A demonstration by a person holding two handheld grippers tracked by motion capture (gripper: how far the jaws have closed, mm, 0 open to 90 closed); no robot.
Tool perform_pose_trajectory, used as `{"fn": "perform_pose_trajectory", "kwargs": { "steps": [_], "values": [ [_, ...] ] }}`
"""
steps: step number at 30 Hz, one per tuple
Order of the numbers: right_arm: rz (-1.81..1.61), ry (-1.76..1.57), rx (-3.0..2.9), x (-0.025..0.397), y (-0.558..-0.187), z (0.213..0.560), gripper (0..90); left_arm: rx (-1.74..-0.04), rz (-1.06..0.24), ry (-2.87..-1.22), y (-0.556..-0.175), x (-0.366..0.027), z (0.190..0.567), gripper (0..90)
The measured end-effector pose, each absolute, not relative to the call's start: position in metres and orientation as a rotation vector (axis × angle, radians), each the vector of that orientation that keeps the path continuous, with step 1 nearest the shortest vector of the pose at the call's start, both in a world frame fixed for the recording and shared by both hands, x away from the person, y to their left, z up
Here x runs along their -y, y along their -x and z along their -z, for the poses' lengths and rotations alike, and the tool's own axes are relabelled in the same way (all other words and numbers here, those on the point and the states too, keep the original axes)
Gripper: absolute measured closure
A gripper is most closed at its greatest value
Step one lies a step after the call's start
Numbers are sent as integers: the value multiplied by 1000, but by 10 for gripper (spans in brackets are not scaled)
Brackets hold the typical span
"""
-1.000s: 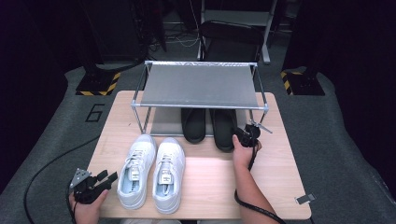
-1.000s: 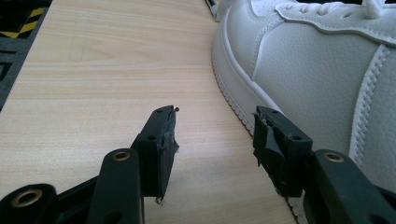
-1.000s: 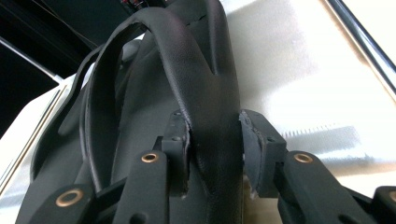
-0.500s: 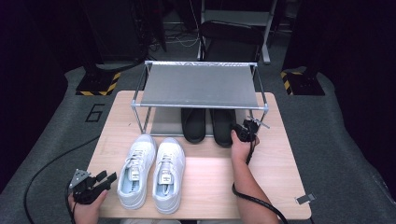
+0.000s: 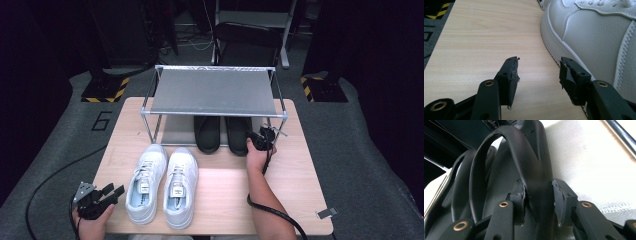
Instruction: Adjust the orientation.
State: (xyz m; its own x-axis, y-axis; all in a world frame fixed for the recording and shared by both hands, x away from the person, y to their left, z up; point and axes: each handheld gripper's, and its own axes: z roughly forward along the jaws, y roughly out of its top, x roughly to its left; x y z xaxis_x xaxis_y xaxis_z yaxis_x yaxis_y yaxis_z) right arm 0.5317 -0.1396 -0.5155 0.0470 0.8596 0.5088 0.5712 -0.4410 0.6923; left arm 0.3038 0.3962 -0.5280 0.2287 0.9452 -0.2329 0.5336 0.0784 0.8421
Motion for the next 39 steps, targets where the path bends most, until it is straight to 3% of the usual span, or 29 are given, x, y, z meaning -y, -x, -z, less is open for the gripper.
{"fn": "perform_pose_trajectory", "kwargs": {
  "steps": [9, 23, 39],
  "values": [
    [-1347, -2024, -1456, 139, -529, 518, 592, -1424, -571, -1575, -304, -395, 528, 487],
    [-1345, -1957, -1469, 139, -513, 514, 591, -1421, -584, -1567, -304, -394, 528, 487],
    [-1464, -1842, -1551, 144, -452, 498, 587, -1415, -561, -1594, -303, -392, 525, 503]
  ]
}}
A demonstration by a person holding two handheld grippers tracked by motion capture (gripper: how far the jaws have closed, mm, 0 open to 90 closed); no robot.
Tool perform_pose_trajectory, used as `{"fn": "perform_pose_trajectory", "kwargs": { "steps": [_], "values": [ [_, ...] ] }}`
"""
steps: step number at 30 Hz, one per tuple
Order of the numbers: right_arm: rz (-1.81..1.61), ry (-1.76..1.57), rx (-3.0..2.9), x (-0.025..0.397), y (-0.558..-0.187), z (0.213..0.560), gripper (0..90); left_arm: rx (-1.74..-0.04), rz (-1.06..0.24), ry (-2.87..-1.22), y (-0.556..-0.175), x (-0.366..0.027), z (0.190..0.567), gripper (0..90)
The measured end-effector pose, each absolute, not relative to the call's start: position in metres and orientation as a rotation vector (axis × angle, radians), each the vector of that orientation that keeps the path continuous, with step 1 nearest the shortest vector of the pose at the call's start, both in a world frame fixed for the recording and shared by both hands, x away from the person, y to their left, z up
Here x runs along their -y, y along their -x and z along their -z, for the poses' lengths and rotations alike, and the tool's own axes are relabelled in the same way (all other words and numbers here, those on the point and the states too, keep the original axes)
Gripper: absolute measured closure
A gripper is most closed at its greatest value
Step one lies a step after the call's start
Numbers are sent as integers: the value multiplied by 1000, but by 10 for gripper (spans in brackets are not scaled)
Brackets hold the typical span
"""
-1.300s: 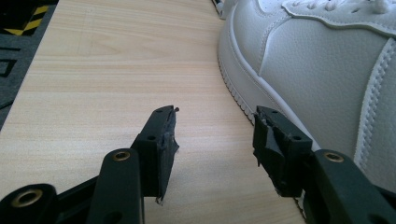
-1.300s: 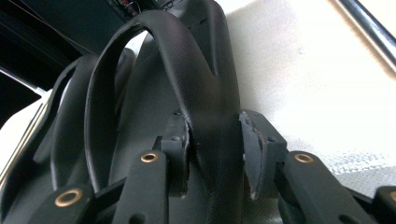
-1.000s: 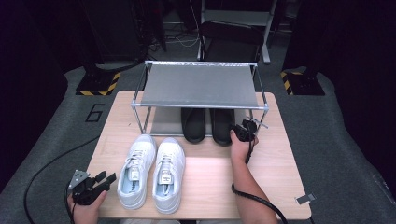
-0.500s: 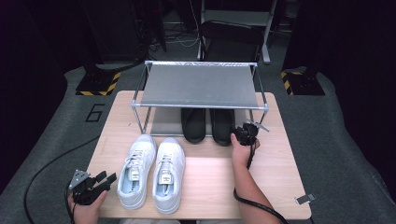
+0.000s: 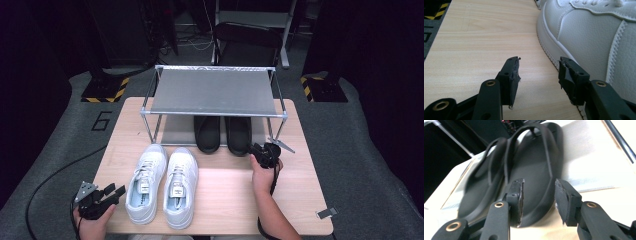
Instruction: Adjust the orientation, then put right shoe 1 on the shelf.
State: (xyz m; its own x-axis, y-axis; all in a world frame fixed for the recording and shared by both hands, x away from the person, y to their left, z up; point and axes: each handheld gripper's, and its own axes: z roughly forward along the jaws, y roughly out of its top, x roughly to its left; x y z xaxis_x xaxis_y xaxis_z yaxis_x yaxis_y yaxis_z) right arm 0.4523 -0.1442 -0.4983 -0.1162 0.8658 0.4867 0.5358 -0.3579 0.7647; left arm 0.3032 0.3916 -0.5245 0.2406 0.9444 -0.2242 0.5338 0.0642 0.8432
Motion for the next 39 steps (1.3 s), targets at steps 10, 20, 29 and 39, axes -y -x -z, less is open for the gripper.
{"fn": "perform_pose_trajectory", "kwargs": {
  "steps": [10, 20, 29, 39],
  "values": [
    [-1528, -1774, -1632, 150, -410, 494, 574, -1417, -564, -1572, -302, -391, 522, 506],
    [-1580, -1743, -1711, 160, -368, 505, 548, -1407, -547, -1579, -302, -390, 516, 501],
    [-1621, -1621, -1829, 160, -349, 495, 620, -1395, -504, -1569, -302, -393, 496, 502],
    [-1683, -1670, -1885, 156, -341, 492, 559, -1347, -461, -1576, -299, -389, 469, 525]
  ]
}}
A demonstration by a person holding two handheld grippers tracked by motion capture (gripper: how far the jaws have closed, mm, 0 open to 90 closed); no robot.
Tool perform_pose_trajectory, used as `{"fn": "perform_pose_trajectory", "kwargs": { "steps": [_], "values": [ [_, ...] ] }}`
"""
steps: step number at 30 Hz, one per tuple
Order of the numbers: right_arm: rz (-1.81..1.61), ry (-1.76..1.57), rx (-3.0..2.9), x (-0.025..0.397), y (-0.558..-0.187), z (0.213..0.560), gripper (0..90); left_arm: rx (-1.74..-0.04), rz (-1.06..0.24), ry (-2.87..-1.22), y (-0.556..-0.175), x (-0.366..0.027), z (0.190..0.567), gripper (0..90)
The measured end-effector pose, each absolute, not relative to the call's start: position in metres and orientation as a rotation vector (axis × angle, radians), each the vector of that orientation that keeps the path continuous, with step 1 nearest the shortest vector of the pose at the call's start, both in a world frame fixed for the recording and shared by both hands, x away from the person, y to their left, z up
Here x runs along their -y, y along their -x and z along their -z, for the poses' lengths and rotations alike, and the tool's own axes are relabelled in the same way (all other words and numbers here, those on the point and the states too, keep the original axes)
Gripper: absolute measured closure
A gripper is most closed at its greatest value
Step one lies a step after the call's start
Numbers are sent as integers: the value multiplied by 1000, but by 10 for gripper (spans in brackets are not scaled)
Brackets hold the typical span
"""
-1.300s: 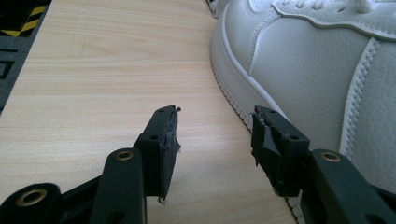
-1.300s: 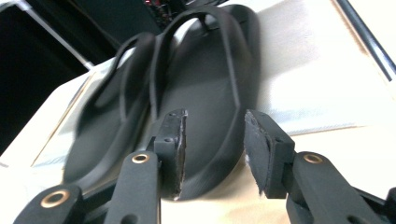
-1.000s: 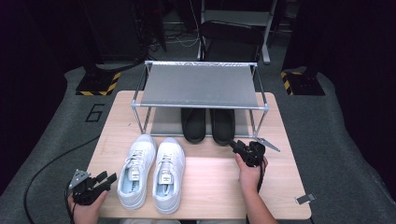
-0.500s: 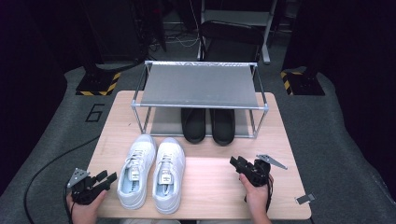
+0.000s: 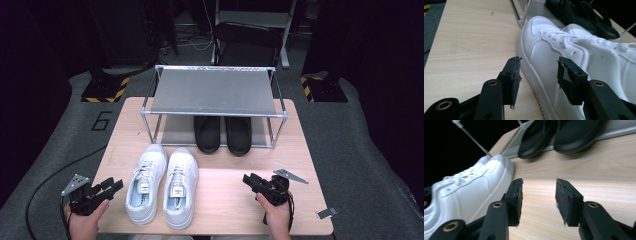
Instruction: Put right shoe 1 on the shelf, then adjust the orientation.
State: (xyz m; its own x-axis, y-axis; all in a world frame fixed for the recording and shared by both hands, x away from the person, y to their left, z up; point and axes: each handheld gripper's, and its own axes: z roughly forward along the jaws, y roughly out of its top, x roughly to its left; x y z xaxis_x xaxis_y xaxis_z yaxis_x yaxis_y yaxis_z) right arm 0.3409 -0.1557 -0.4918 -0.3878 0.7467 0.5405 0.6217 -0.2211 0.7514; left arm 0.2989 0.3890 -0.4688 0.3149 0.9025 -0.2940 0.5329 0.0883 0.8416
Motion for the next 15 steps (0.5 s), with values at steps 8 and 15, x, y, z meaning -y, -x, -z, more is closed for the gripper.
{"fn": "perform_pose_trajectory", "kwargs": {
  "steps": [8, 15],
  "values": [
    [-1675, -1575, -1914, 150, -324, 483, 562, -1312, -451, -1593, -295, -380, 457, 541],
    [-1610, -1530, -1927, 145, -318, 488, 623, -1296, -436, -1619, -292, -370, 458, 540]
  ]
}}
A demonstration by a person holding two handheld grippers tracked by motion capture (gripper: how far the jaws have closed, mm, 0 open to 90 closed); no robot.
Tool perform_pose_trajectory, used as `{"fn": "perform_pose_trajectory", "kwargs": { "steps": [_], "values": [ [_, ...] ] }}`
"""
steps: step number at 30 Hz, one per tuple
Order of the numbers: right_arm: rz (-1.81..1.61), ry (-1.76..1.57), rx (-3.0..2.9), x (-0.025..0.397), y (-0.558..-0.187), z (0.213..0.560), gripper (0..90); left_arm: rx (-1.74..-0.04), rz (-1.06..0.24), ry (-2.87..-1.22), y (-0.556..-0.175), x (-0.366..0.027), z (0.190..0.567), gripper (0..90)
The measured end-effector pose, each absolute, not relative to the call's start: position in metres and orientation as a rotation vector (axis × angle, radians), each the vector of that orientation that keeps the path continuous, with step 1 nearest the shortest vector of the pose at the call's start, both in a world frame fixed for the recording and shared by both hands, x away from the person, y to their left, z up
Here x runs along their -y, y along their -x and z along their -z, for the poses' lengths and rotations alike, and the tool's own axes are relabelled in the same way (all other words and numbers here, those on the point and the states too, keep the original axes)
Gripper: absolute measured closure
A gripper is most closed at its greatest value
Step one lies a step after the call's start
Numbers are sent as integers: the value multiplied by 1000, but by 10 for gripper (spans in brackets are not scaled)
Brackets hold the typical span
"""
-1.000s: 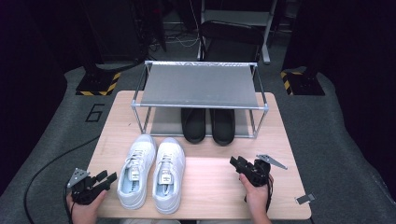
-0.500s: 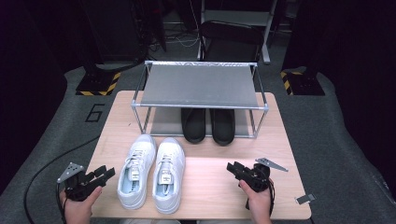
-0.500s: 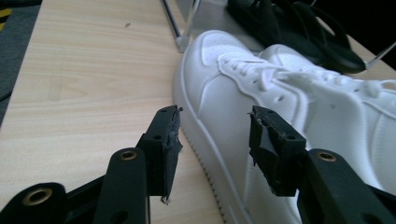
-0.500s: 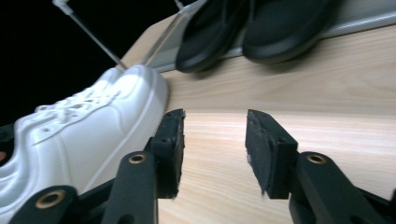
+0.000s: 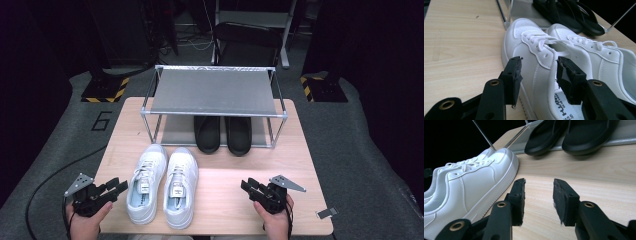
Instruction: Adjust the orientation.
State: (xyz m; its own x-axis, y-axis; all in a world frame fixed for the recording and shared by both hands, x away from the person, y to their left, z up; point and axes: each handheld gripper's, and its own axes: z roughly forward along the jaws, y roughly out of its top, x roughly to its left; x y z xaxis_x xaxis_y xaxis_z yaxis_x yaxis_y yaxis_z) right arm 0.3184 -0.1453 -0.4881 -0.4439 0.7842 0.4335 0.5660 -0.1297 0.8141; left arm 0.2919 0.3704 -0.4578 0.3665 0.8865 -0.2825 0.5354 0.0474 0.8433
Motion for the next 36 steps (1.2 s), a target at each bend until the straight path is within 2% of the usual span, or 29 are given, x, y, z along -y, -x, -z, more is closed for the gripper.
{"fn": "perform_pose_trajectory", "kwargs": {
  "steps": [7, 11, 12, 13, 21, 26, 36],
  "values": [
    [-1621, -1587, -1920, 150, -321, 497, 610, -1313, -439, -1636, -289, -360, 463, 502],
    [-1627, -1607, -1904, 153, -322, 500, 604, -1321, -436, -1636, -290, -357, 467, 515],
    [-1629, -1630, -1897, 154, -322, 501, 596, -1314, -418, -1647, -290, -357, 468, 575],
    [-1631, -1613, -1894, 155, -323, 502, 593, -1309, -414, -1646, -291, -356, 469, 596],
    [-1625, -1647, -1884, 156, -325, 507, 570, -1348, -421, -1681, -293, -352, 478, 663],
    [-1629, -1698, -1879, 156, -325, 509, 560, -1349, -412, -1696, -297, -351, 482, 656],
    [-1646, -1745, -1854, 162, -328, 515, 555, -1390, -392, -1715, -309, -346, 490, 587]
  ]
}}
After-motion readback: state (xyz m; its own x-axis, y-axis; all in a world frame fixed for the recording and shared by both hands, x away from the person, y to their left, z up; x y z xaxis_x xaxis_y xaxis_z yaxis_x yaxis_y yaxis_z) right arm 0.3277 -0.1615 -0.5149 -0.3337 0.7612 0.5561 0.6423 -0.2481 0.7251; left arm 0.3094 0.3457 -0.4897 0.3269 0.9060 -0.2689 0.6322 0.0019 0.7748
